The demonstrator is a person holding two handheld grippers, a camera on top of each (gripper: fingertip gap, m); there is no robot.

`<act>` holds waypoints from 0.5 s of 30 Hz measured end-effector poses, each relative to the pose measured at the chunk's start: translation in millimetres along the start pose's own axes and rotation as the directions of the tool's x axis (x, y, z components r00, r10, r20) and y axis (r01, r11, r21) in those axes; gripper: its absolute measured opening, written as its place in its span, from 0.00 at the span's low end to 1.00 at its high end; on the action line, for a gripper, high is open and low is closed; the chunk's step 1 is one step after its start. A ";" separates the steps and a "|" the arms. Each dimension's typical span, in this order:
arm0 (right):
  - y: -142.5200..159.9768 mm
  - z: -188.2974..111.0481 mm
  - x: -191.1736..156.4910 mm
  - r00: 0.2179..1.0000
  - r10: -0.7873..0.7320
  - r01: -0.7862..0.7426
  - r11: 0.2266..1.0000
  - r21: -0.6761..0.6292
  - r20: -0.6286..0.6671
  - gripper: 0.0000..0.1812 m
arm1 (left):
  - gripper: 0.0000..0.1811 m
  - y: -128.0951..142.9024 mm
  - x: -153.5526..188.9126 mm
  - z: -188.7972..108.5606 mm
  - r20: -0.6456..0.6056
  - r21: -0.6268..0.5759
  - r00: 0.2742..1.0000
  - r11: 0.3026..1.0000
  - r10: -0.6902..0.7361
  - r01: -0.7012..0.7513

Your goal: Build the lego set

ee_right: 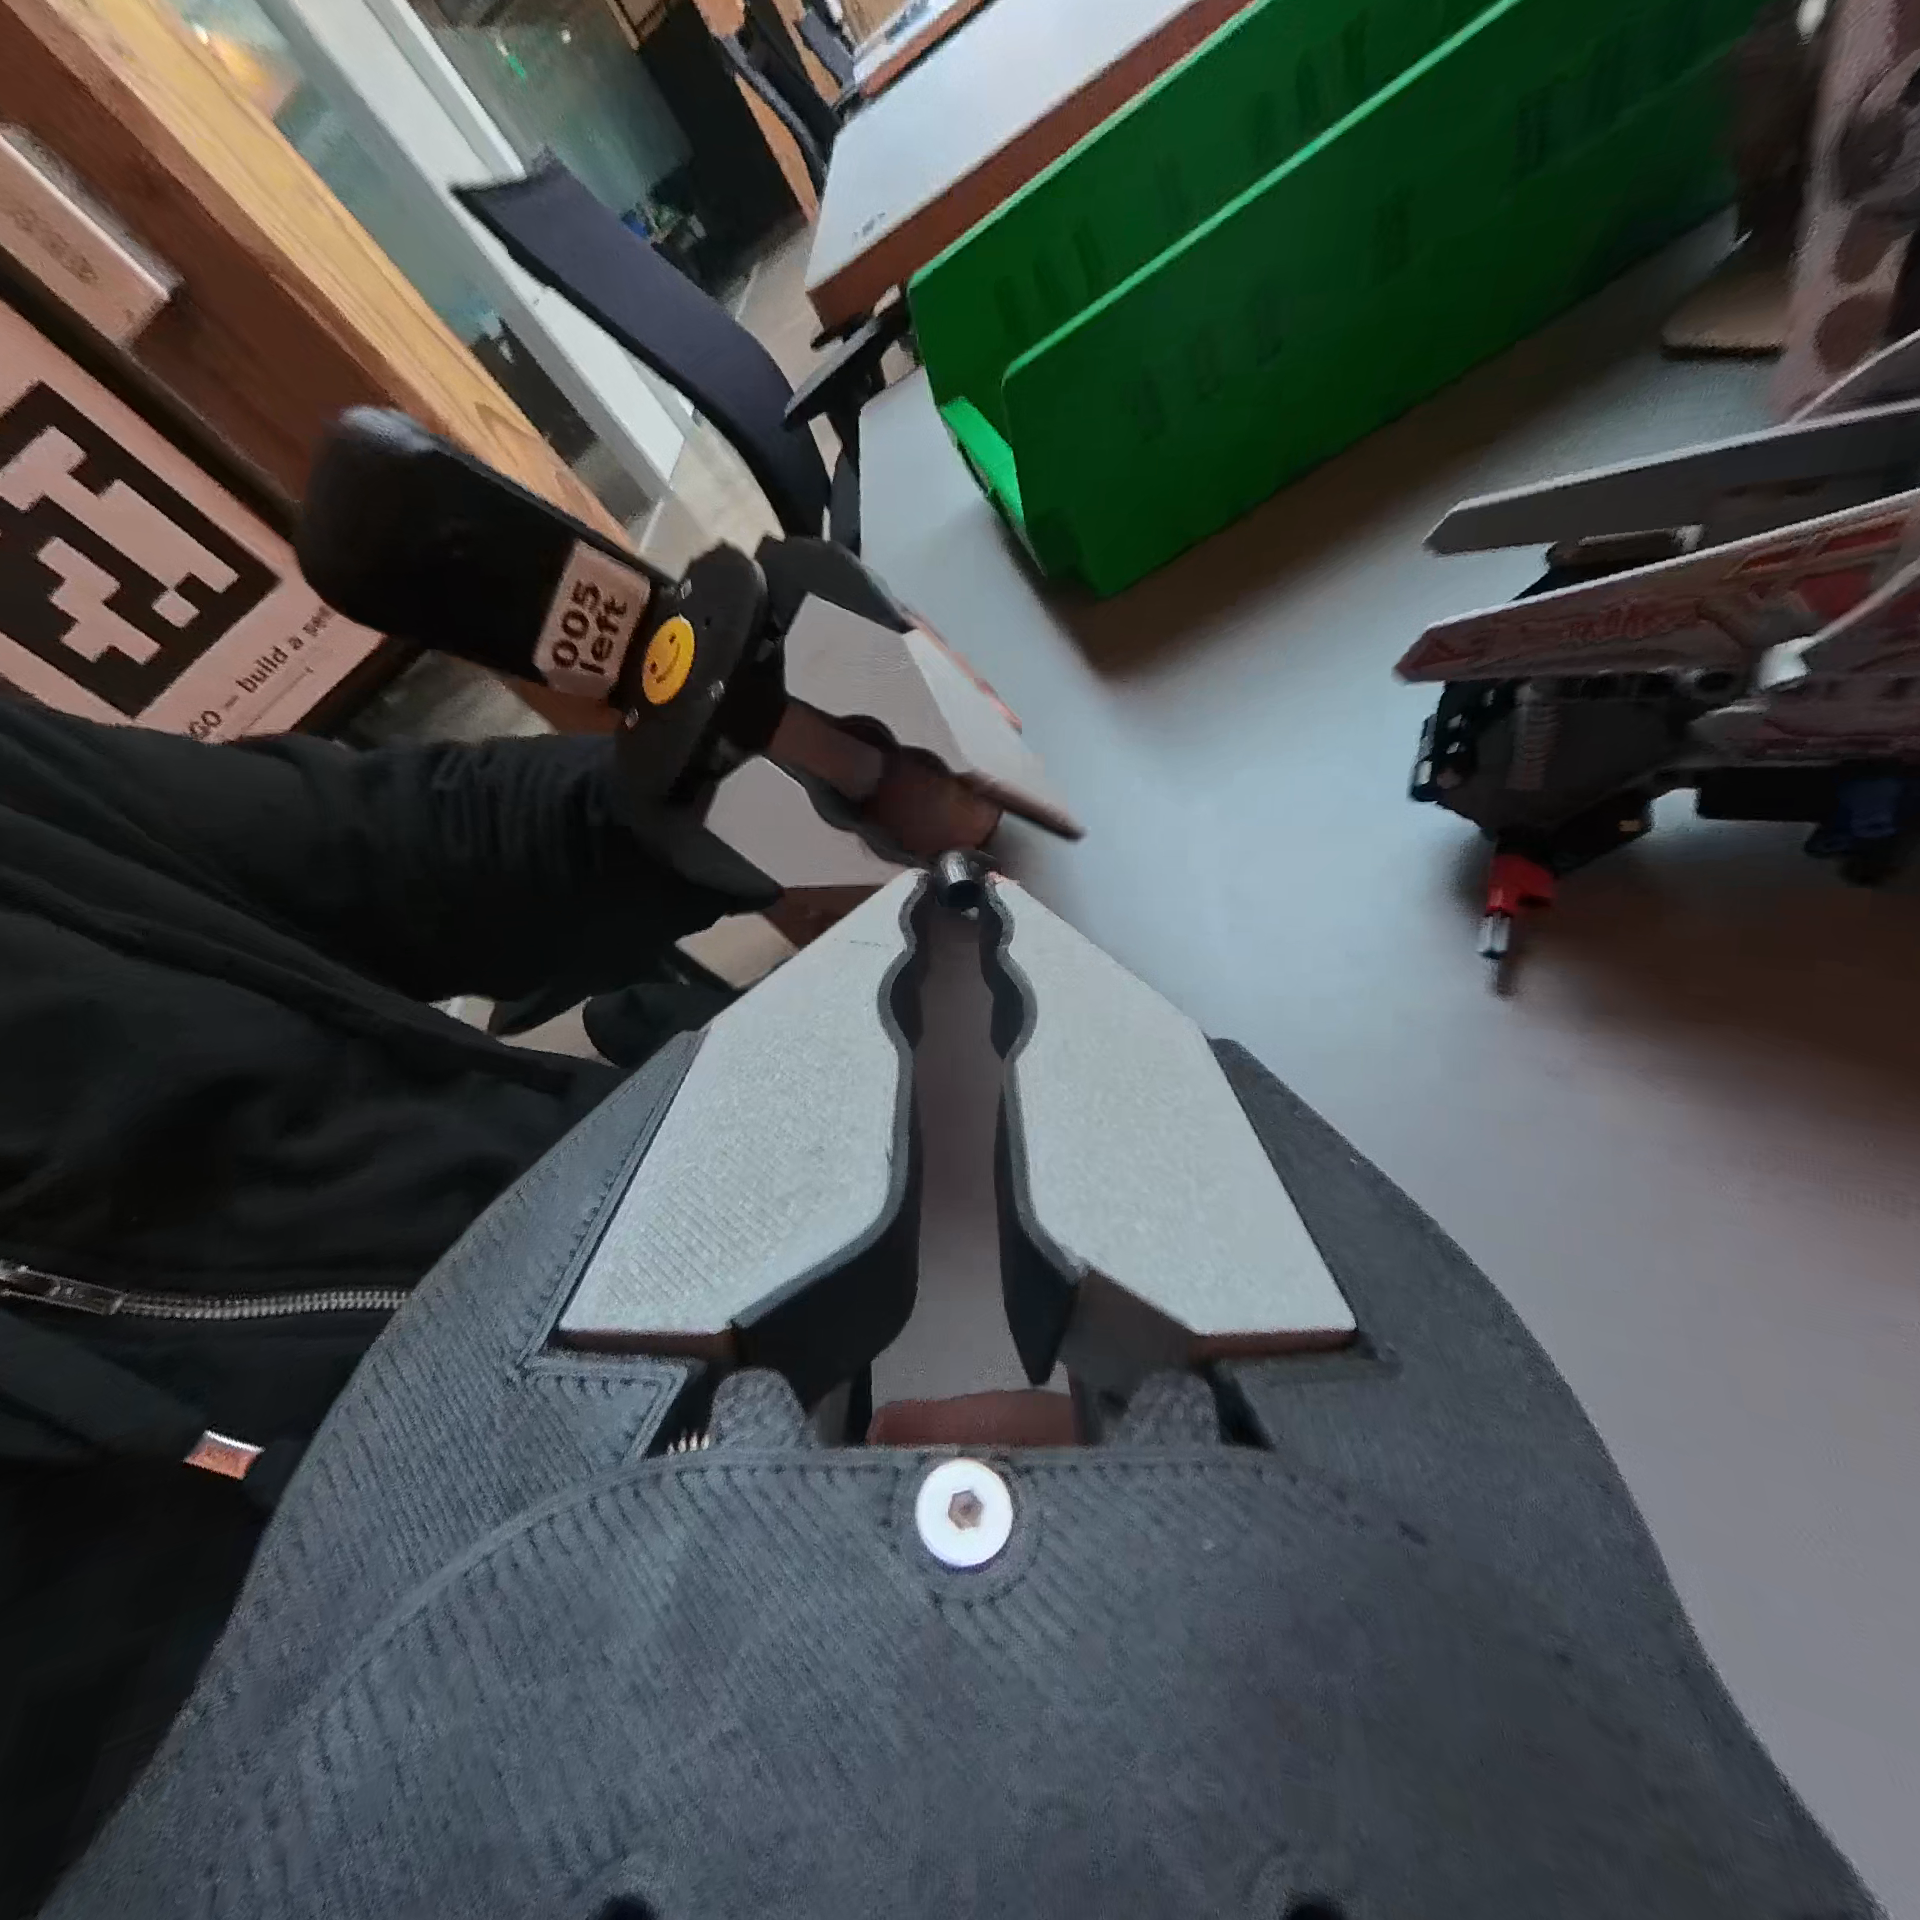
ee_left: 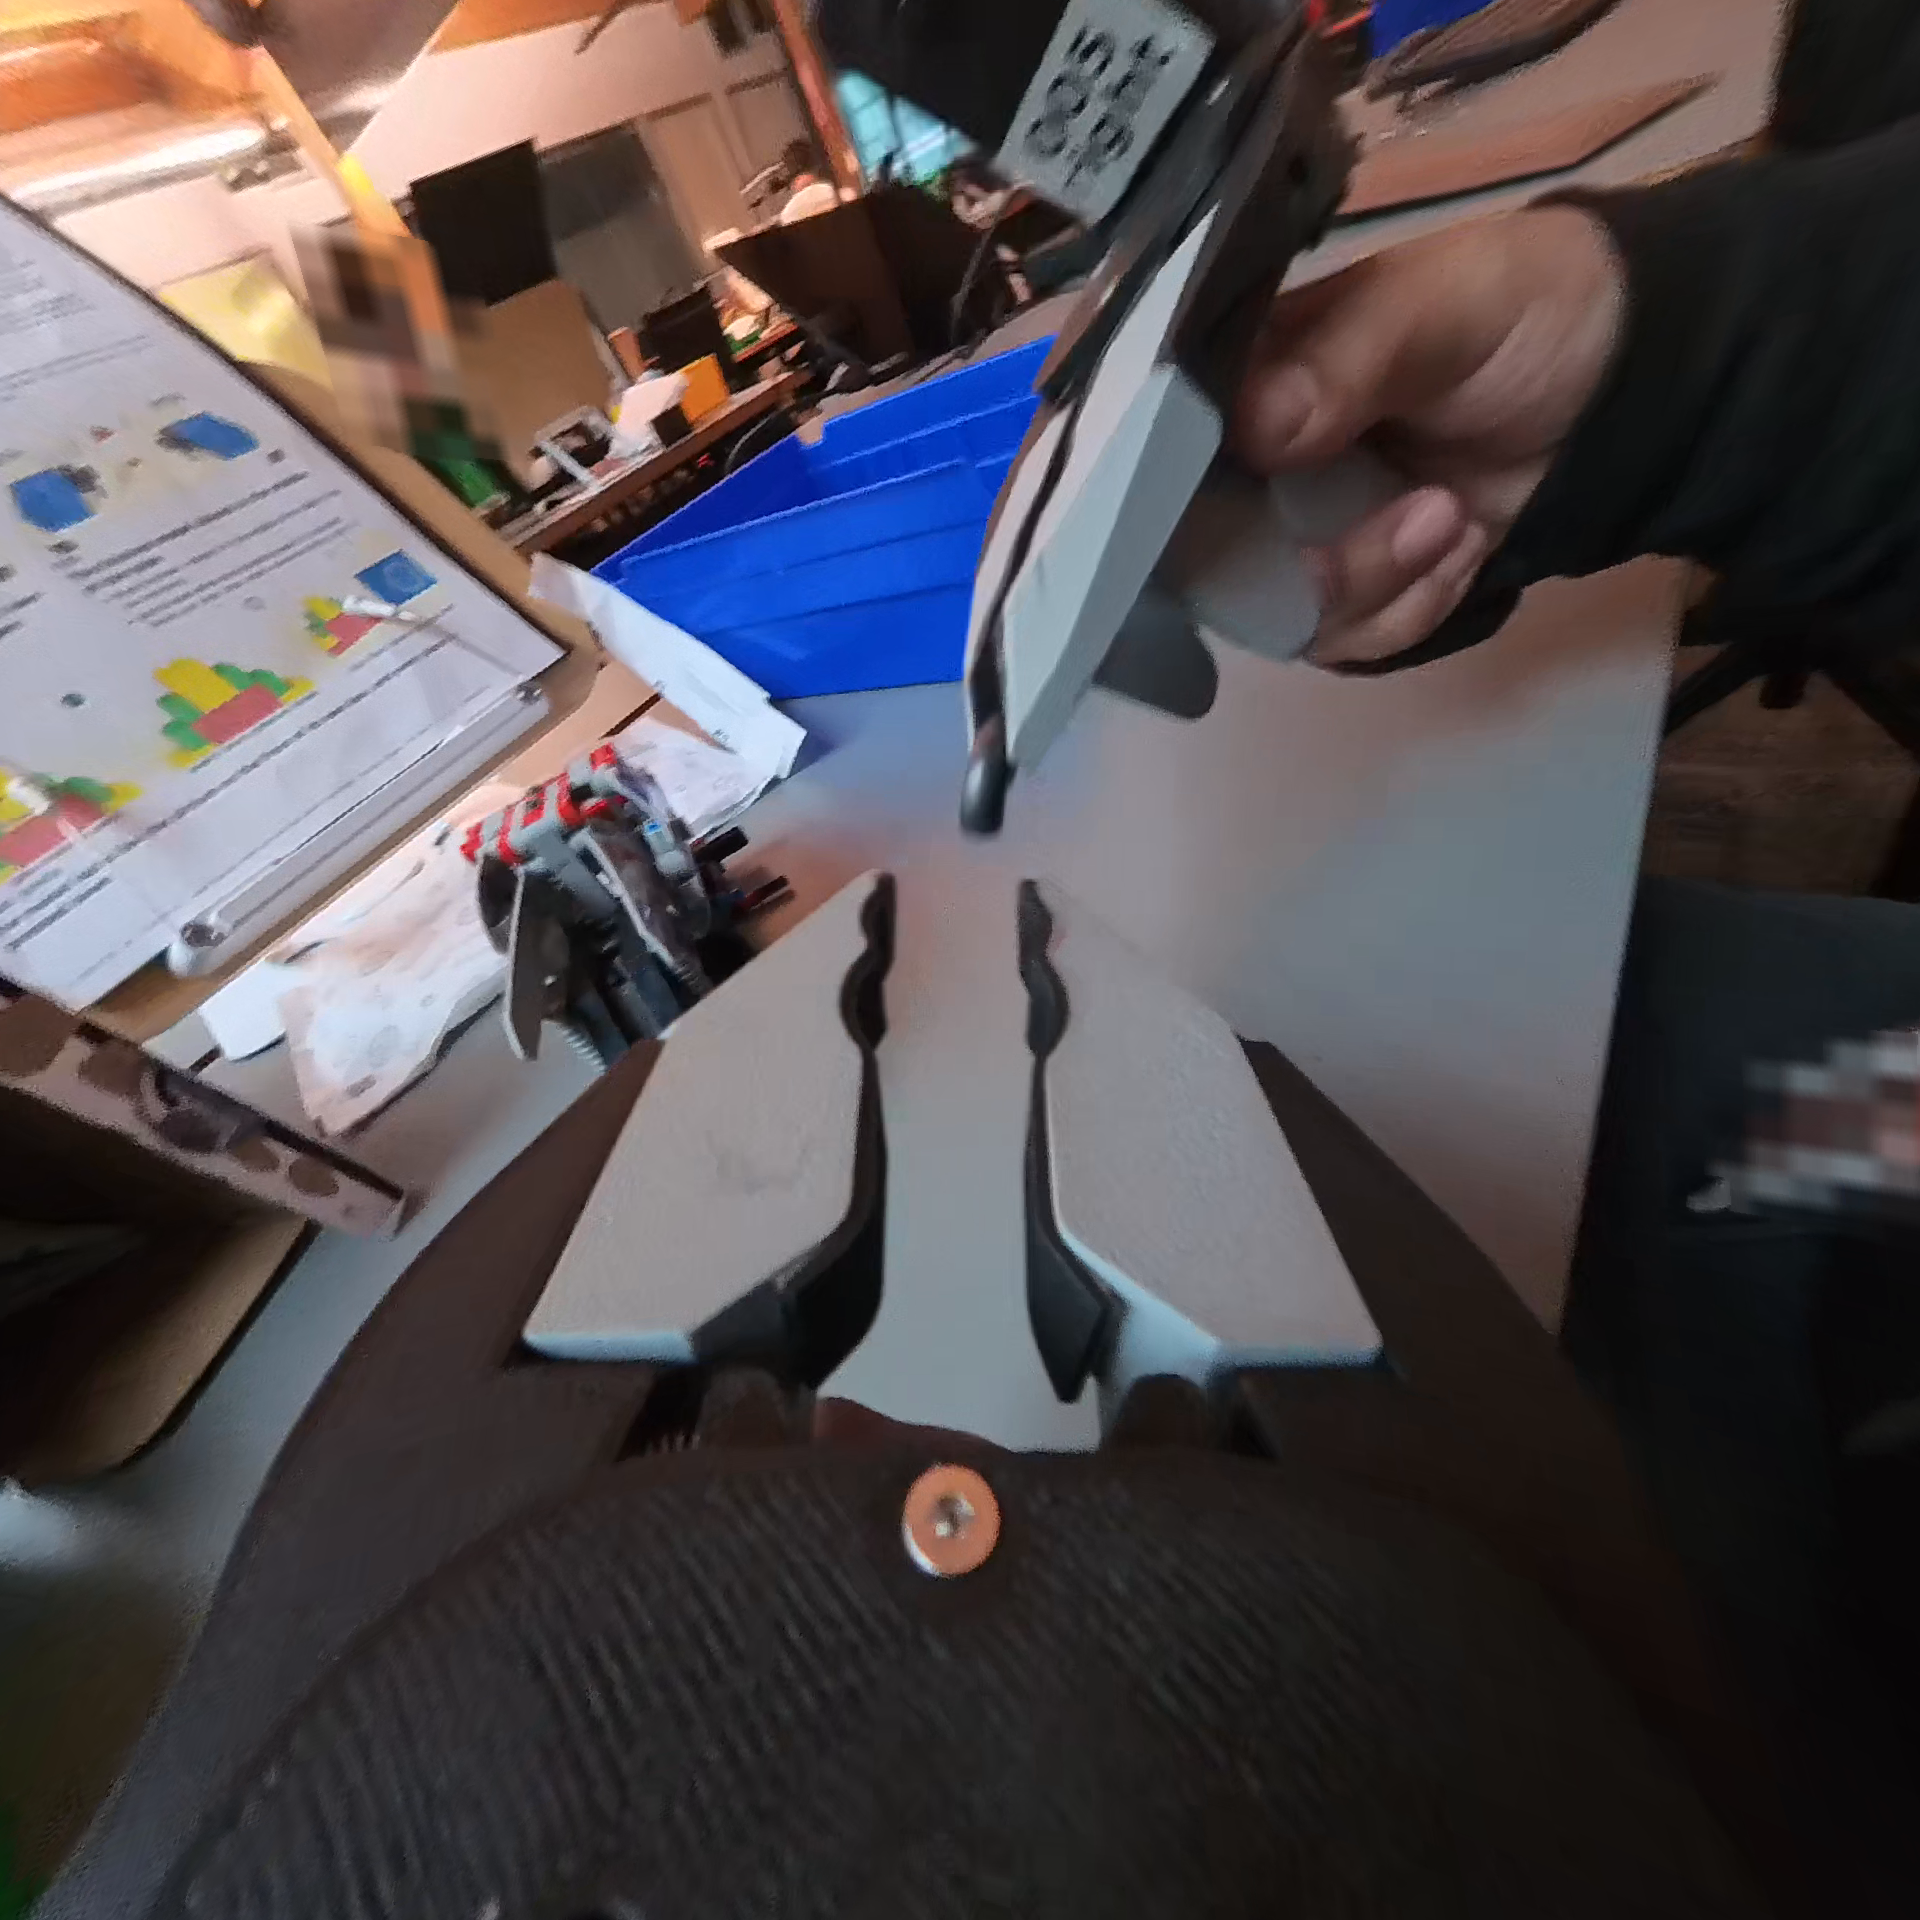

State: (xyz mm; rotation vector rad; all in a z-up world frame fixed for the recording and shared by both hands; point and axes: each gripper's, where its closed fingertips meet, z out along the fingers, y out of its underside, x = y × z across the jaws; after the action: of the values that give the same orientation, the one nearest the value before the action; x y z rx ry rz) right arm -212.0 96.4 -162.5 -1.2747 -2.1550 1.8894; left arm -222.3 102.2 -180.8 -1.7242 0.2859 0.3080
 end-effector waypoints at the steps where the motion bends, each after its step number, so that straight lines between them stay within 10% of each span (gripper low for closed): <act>1: -6.6 -10.0 5.6 0.999 -0.002 0.003 1.000 0.025 -0.038 0.02 | 0.15 1.0 -3.4 0.5 0.015 -0.006 1.000 1.000 -0.016 0.016; 5: -41.4 -87.5 57.0 0.912 -0.036 0.112 0.980 0.166 -0.408 0.03 | 0.14 10.1 -12.7 1.8 0.017 -0.058 0.993 0.991 -0.121 0.122; 9: -56.3 -205.0 122.0 0.559 0.028 0.271 0.938 0.214 -0.829 0.03 | 0.14 22.1 -25.1 4.1 0.030 -0.115 0.965 0.958 -0.261 0.263; 12: -35.1 -264.2 164.8 0.321 0.083 0.222 0.962 0.161 -0.943 0.03 | 0.11 23.8 -31.5 3.6 0.045 -0.110 0.949 0.943 -0.311 0.314; 15: 7.0 -277.9 204.2 0.242 0.099 0.006 0.995 0.104 -0.965 0.05 | 0.10 28.6 -37.6 4.7 0.092 -0.128 0.943 0.935 -0.321 0.331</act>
State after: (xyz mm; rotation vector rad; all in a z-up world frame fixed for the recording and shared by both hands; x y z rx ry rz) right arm -207.9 440.1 -191.4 -1.7773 -1.2540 0.6340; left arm -267.9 102.6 -194.2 -1.8624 -0.0783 0.1455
